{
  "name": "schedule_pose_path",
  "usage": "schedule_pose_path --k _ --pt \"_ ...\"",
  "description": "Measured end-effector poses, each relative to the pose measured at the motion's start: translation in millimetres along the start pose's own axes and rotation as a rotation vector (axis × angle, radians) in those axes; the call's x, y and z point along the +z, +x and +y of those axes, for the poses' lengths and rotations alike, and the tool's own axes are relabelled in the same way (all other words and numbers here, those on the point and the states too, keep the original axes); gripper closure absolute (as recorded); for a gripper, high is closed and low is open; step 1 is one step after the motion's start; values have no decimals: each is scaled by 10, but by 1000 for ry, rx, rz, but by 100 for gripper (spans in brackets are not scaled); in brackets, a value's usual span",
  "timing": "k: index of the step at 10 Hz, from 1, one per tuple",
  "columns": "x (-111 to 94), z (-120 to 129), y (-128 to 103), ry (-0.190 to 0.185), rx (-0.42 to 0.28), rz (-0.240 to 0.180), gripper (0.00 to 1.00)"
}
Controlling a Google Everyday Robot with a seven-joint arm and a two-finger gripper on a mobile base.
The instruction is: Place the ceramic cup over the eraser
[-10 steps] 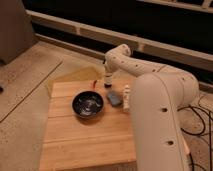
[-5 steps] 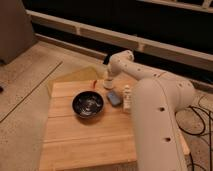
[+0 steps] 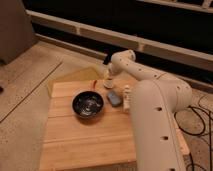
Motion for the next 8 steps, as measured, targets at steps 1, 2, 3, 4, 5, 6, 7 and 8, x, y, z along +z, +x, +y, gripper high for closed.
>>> schedule_pose_path --k 1,2,3,4,5,6,7,8 --pt "-16 23 -1 -6 -7 4 20" --pt "-43 51 -34 -10 -17 -4 20" --pt "-68 76 -62 -16 -22 -9 20" --pt "-91 103 -81 -21 -28 -14 20" --pt "-109 119 -88 -25 -31 -16 20" --pt "-124 127 -91 -27 -33 -17 20" --pt "-135 133 -90 -29 -34 -18 20" --pt "-148 136 -95 -32 -34 -19 20"
